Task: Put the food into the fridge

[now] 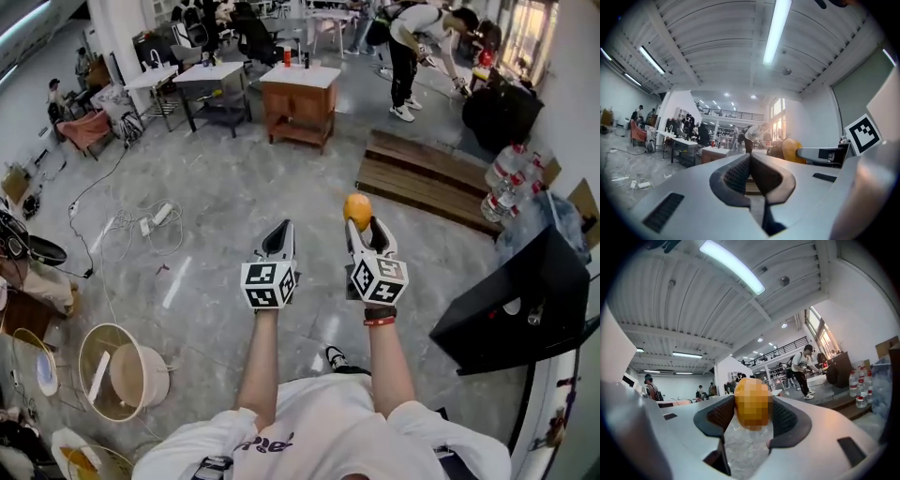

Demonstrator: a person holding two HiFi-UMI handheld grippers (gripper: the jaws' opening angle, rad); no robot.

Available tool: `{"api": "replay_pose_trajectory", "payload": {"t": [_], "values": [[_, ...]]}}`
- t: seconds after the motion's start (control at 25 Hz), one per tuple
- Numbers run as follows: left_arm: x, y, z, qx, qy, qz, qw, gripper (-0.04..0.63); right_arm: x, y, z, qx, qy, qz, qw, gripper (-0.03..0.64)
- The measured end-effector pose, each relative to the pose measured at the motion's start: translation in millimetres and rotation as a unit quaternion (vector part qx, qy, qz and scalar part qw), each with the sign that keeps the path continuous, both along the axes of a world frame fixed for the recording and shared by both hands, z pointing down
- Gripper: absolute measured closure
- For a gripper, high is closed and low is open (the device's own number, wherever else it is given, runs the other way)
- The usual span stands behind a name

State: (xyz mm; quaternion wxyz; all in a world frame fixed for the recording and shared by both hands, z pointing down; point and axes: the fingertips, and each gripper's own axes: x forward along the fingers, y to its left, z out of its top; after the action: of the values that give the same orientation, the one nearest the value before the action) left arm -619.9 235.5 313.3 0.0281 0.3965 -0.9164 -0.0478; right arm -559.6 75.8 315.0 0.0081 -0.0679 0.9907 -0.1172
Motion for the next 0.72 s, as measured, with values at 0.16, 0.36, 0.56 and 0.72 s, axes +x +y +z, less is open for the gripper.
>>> {"api": "replay_pose_trajectory", "payload": {"t": [0.16,0.36,0.56,0.72], "values": [[25,-26,13,-0.002,0.004,0.056,0.9984,0.577,44,-21,16,-0.010,0.004,0.059,0.998,0.365],[65,-53,34,-0.006,0.016,0.136,0.9905,0.577,101,-32,37,-0.022,0.009,0.131,0.991,0.365],[114,-95,48,-0.008,0.023,0.223,0.9744,0.577,165,-56,48,-0.025,0.014,0.207,0.978,0.365],[171,-145,64,-0.009,0.036,0.294,0.9549,0.577,237,-84,60,-0.024,0.021,0.273,0.962,0.365]]}}
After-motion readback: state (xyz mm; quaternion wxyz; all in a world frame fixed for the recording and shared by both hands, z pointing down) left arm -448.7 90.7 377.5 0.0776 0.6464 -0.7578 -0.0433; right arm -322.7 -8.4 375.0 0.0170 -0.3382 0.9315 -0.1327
